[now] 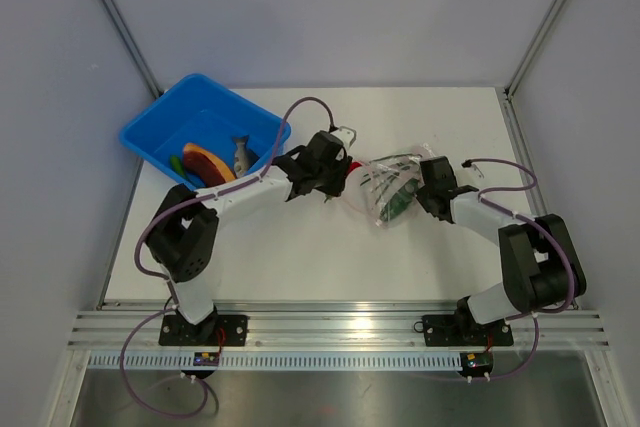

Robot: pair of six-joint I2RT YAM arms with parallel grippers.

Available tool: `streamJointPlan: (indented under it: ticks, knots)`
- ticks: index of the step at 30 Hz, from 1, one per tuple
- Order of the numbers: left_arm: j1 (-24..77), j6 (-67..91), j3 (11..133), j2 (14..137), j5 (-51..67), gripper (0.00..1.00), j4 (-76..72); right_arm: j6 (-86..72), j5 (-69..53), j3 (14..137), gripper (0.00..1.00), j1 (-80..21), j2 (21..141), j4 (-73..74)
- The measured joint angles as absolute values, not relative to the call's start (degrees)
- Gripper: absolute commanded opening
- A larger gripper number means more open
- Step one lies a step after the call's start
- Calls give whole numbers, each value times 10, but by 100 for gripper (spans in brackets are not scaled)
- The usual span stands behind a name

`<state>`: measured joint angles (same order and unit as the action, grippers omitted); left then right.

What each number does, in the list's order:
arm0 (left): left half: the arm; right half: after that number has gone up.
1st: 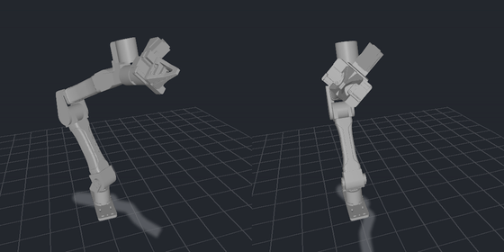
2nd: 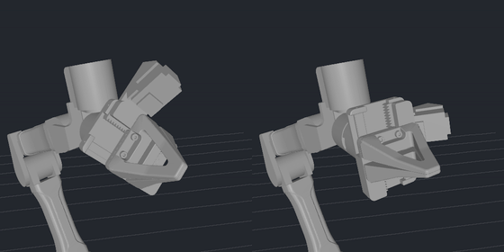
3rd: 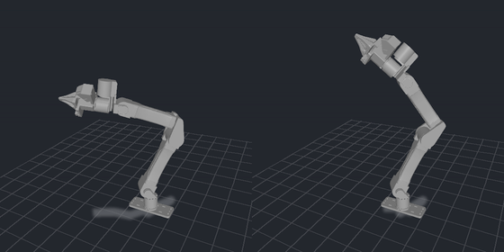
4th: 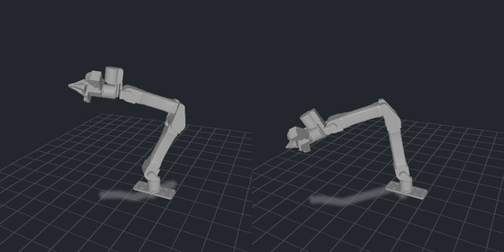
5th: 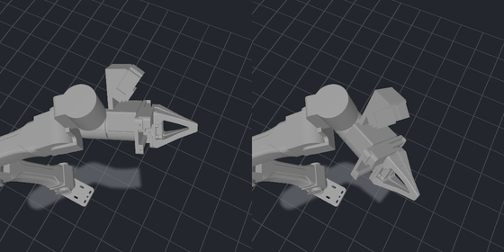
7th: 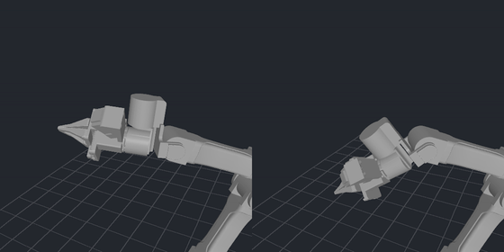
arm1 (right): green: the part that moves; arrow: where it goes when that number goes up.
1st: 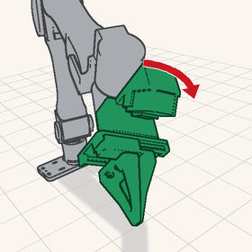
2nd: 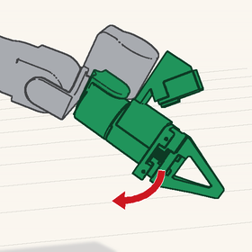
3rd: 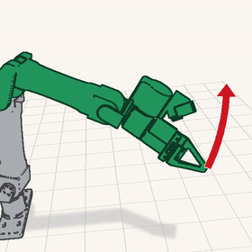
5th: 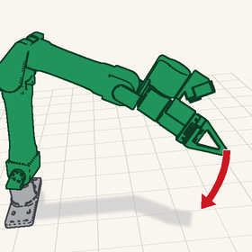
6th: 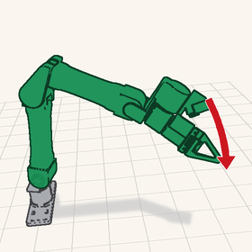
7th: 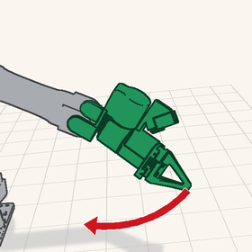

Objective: Open the zip-top bag and remove the fake food
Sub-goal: Pick up the fake vegetable from the zipper food storage bag, then place the fake vegetable in the bin.

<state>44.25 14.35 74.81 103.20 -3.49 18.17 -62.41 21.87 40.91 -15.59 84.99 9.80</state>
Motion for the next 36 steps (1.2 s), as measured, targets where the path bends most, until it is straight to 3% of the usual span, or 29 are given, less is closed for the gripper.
streamJointPlan:
  ticks: [6, 17, 27, 36]
  knots:
    - [422, 149, 735, 997, -37, 22, 179, -626, 229, 409, 0, -156, 844, 107]
    - [363, 153, 704, 955, -16, 24, 208, -626, 231, 409, 0, -156, 842, 115]
    - [291, 169, 610, 813, 55, 25, 185, -626, 233, 409, 0, -155, 840, 117]
    - [216, 205, 534, 709, 43, 24, 136, -626, 233, 409, 0, -153, 839, 116]
